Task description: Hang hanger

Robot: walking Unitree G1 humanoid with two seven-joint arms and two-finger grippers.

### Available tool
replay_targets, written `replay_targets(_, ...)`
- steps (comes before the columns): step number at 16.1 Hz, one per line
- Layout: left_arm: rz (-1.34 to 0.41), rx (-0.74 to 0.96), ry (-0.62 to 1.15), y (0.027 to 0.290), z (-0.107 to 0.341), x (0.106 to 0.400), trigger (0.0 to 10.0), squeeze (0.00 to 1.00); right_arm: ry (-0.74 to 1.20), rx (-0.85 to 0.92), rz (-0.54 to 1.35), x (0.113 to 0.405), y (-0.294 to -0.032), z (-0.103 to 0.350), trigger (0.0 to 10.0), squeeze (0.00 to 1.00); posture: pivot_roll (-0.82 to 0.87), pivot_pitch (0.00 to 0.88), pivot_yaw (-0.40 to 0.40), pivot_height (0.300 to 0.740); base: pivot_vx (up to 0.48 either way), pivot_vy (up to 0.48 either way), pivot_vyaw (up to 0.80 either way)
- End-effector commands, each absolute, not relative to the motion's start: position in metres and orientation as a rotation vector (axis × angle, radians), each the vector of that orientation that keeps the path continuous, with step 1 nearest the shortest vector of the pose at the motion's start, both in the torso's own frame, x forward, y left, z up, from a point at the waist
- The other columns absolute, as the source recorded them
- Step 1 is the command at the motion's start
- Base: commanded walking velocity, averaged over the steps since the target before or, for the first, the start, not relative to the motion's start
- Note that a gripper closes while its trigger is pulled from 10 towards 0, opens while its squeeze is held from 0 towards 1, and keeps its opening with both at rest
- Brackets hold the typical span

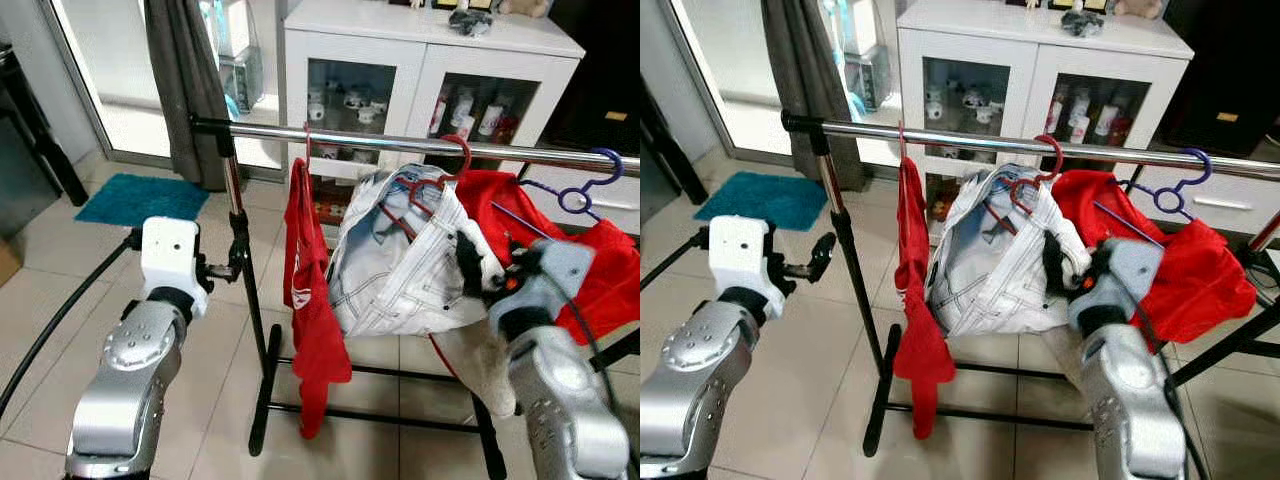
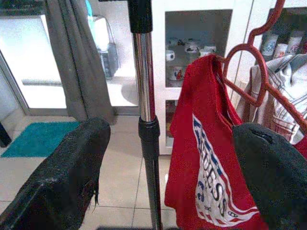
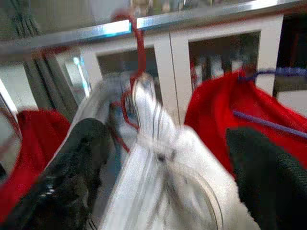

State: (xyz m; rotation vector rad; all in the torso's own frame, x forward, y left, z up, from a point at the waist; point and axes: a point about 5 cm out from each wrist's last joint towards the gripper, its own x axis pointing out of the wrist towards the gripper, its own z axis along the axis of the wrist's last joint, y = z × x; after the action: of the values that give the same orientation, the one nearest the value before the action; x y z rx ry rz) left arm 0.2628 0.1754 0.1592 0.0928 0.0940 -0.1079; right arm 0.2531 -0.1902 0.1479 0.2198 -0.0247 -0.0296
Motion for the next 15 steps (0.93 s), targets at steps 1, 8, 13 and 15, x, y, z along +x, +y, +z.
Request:
replay_targets(1, -0.132, 0.079, 0.096, 0.172, 0.162, 0.263, 10.0, 1.0, -0.078, 0.265, -0.04, 0.252, -0.192, 0.165, 10.0, 1.0, -0.08, 0.0, -0.001, 0.74, 0.0, 0.0, 0.0)
replay_targets(8, -0.156, 0.168, 0.024, 0.167, 0.168, 0.26, 10.0, 1.0, -0.074, -0.001, 0.092, 0.249, -0.17, 0.159, 10.0, 1.0, -0.06, 0.0, -0.022, 0.74, 0.0, 0.0, 0.0)
replay_targets(13, -0.247, 0.222, 0.019, 0.157, 0.162, 0.251, 10.0, 0.44, 0.0, 0.134, 0.168, 0.25, -0.164, 0.147, 10.0, 0.82, -0.05, 0.0, -0.034, 0.74, 0.0, 0.0, 0.0)
replay_targets(15, -0.223, 0.237, 0.006, 0.156, 0.165, 0.256, 10.0, 0.45, -0.031, 0.12, 0.171, 0.257, -0.16, 0.153, 10.0, 0.85, -0.06, 0.0, -0.029, 0.74, 0.0, 0.0, 0.0)
